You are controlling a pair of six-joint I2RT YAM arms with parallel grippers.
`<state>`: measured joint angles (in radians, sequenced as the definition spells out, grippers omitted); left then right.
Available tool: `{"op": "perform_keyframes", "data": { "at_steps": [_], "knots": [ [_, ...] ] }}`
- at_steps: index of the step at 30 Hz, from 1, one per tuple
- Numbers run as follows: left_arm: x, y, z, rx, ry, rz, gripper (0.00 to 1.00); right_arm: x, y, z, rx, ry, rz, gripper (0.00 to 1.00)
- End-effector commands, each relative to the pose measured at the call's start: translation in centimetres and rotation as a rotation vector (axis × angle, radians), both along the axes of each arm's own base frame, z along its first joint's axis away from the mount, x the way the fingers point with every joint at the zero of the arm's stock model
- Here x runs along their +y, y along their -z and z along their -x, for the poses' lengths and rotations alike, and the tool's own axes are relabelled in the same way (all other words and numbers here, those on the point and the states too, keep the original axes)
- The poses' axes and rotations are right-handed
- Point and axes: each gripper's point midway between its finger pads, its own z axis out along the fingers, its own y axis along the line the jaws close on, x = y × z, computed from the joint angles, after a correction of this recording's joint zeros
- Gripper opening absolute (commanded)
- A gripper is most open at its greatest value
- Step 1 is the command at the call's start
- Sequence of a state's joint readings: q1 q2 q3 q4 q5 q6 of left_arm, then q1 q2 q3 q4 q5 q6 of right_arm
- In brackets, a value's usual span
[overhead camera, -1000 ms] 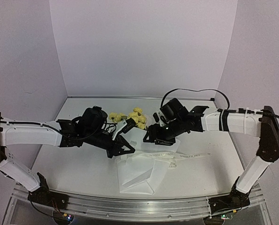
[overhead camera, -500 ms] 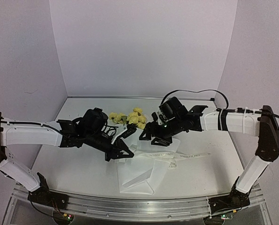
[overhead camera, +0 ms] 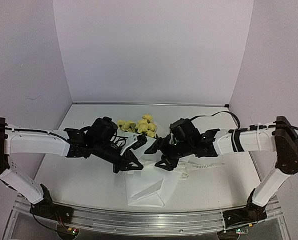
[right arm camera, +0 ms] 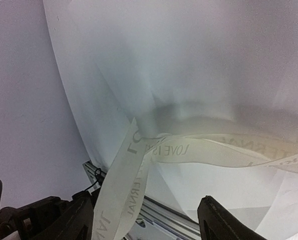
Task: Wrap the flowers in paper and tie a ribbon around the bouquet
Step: Cross the ribbon over the folded bouquet.
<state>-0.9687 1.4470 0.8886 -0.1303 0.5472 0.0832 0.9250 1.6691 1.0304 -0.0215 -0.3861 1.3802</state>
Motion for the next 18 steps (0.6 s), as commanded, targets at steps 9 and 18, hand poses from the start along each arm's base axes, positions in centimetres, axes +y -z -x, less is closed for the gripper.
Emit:
{"op": "perform_keyframes", "data": {
  "at_steps": [9,18],
  "knots": [
    [-1.0,-1.0,0.0,-0.052,0.028,0.035,0.0,4.2,-2.7,-0.4,0.09,0.146,-0.286,0.39],
    [-0.7,-2.3,-0.8,0.009,-0.096,0.086,0.27,1.5,-2.1,-1.1,-0.029,0.122,-0.192,0.0]
  ]
}}
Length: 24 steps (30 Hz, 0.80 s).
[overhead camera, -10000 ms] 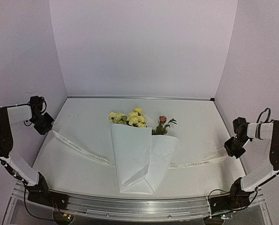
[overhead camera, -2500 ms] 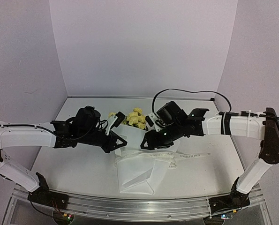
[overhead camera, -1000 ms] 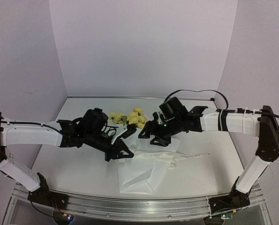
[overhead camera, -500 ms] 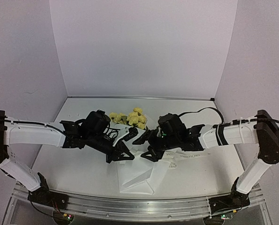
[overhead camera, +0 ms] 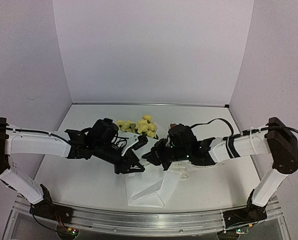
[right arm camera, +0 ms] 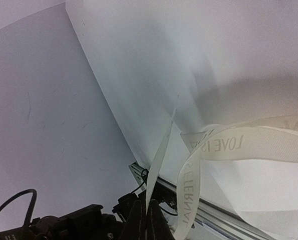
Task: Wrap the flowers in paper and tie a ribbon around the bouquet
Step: Cross the ribbon over the folded bouquet.
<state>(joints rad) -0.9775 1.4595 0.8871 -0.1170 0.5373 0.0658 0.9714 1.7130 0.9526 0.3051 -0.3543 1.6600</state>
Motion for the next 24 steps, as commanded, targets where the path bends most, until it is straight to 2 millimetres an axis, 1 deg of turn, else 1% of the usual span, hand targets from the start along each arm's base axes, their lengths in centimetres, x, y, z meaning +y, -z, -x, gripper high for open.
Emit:
{"op": "perform_keyframes", "data": {
  "at_steps": [1,2,3,5,6,8,9,10,12,14,17,20,24],
  "knots": [
    [-0.2,-2.8,-1.0,0.004,-0.11,0.102,0.3,-2.0,-1.2,-0.9,-0.144,-0.021,0.067,0.0],
    [-0.1,-3.3,-1.2,0.007,-0.13,0.121,0.33,-2.4,-1.5,-1.1,-0.171,-0.035,0.091,0.0],
    [0.0,-3.9,-1.4,0.009,-0.154,0.144,0.39,-2.7,-1.9,-1.3,-0.229,-0.06,0.121,0.0],
    [0.5,-4.3,-2.1,0.026,-0.207,0.158,0.48,-4.2,-2.1,-1.1,-0.29,-0.119,0.252,0.0],
    [0.8,-4.6,-2.3,0.041,-0.227,0.174,0.51,-4.7,-2.6,-1.3,-0.343,-0.151,0.303,0.0],
    [2.2,-4.5,-3.8,0.066,-0.321,0.187,0.56,-6.0,-3.5,-1.3,-0.44,-0.227,0.386,0.0],
    [3.1,-4.4,-4.7,0.084,-0.376,0.191,0.57,-6.5,-4.1,-1.1,-0.487,-0.288,0.421,0.0],
    [3.9,-4.1,-5.5,0.098,-0.424,0.189,0.55,-6.7,-4.5,-0.9,-0.516,-0.348,0.438,0.0],
    [5.2,-2.5,-6.7,0.137,-0.498,0.143,0.51,-6.6,-5.7,-0.4,-0.597,-0.471,0.468,0.0],
    [6.1,-0.3,-7.7,0.175,-0.56,0.071,0.49,-6.4,-5.8,0.5,-0.621,-0.565,0.467,0.0],
    [6.2,2.5,-7.2,0.262,-0.561,-0.01,0.51,-5.4,-6.2,2.2,-0.665,-0.695,0.418,0.0],
    [6.0,3.6,-6.9,0.309,-0.561,-0.036,0.57,-4.8,-5.8,3.9,-0.671,-0.786,0.371,0.0],
    [5.7,4.7,-7.3,0.325,-0.565,-0.077,0.62,-3.9,-4.5,5.5,-0.63,-0.864,0.324,0.0]
  ]
}}
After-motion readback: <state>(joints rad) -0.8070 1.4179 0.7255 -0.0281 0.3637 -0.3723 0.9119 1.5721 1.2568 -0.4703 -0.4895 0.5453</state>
